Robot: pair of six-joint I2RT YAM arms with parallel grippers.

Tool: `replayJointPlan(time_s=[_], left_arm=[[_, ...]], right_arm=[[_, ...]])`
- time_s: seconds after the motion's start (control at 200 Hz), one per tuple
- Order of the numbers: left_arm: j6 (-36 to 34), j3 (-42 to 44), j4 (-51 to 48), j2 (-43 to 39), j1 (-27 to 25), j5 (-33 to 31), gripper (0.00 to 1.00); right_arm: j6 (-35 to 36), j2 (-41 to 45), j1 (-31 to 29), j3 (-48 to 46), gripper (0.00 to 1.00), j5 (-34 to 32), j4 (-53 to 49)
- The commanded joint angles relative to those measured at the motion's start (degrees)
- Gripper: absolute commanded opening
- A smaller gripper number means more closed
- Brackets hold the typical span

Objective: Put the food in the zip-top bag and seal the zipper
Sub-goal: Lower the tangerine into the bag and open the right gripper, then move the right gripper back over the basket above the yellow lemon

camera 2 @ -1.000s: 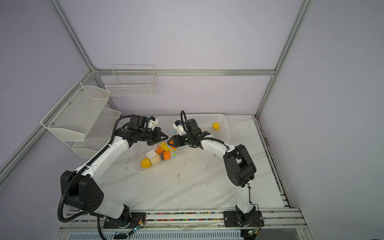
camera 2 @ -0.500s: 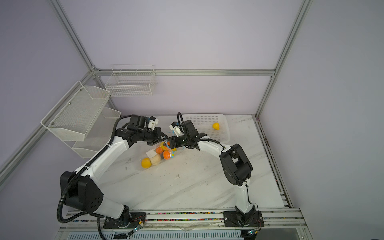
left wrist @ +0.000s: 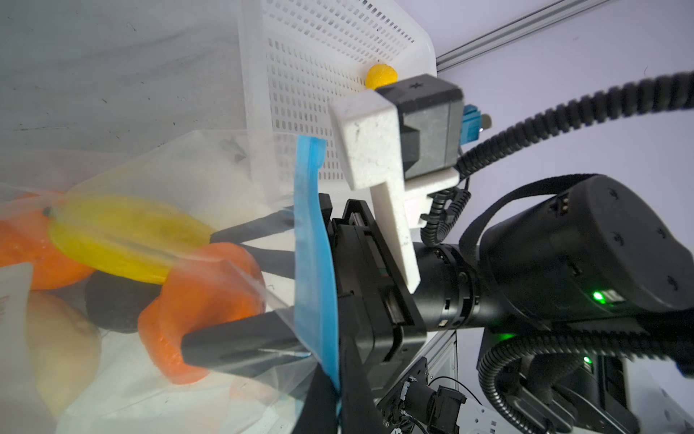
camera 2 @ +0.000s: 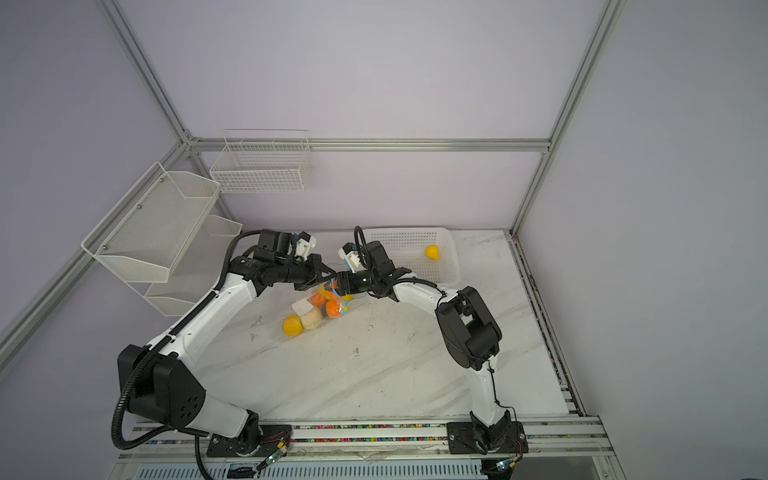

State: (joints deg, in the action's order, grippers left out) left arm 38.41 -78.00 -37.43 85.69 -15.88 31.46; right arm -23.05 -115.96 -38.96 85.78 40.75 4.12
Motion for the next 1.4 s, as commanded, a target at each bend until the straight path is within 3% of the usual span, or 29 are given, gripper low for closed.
replayJointPlan(time_s=[0.0,0.655,0.935,1.21,1.395], left_arm=[[0.1,1.2,1.6,-2.4,-0.3,1.3,0.00],[0.0,1.5,1.7,-2.2,-0.3,1.2,0.00],[0.0,1.7,1.7,-2.0,-0.3,0.7,0.00],[0.0,2.0,2.0,-2.0,-0.2,0.7,0.00],[0.0,2.2,2.3,-1.7,-0.3,0.9,0.00]], right_arm=[[-2.1,-1.3,-1.0,-0.5,0.62,0.1,4.2],[-1.2,-0.8,-1.3,-0.1,0.71,-0.8,2.7],[0.2,4.6,-1.3,-2.2,0.71,-3.0,1.0],[2.9,14.1,-1.0,-6.5,0.71,-13.4,-4.8],[6.7,20.1,1.8,-8.3,0.70,-16.7,-7.7]])
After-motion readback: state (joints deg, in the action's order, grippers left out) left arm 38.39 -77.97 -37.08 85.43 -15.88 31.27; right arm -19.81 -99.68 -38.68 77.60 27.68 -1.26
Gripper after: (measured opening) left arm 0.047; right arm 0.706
